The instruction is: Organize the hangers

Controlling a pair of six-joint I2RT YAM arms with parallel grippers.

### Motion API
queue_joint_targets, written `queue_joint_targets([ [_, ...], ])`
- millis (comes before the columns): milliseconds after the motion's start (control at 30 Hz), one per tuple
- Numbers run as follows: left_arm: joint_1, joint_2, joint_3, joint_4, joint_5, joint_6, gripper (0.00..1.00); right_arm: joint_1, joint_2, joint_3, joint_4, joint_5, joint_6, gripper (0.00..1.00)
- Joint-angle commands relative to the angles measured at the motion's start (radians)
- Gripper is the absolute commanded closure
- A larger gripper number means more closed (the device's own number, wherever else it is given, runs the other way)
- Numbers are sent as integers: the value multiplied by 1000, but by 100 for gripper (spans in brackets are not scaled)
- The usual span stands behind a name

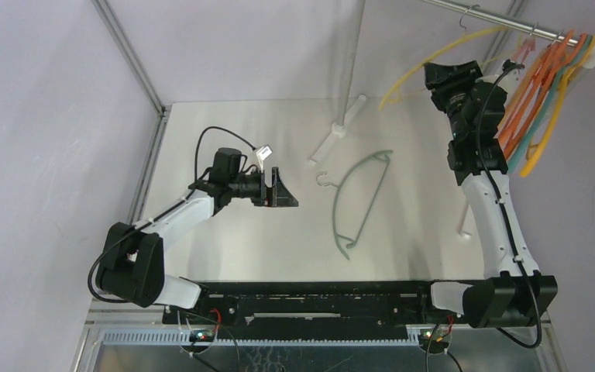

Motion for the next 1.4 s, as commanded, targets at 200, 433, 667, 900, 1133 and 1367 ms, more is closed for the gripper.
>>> queue_joint_targets([
  [200, 7, -2, 8, 48, 19, 16, 1, 218, -181, 4, -214, 118, -289, 39],
  [433, 7, 20, 29, 49, 5, 5, 0, 628, -225, -62, -479, 293, -570, 39],
  [667, 9, 31, 30, 65, -46, -28, 1, 796, -30, -136, -633, 279, -518, 42],
  [900, 12, -12, -26, 100, -88, -68, 0, 791, 230, -176, -585, 261, -432, 46],
  [1133, 13, -70, -62, 95, -119, -84, 0, 733, 419, -205, -492, 138, -353, 52],
  [1367, 13, -115, -95, 80, -129, -82, 1, 706, 505, -239, -424, 121, -345, 55],
])
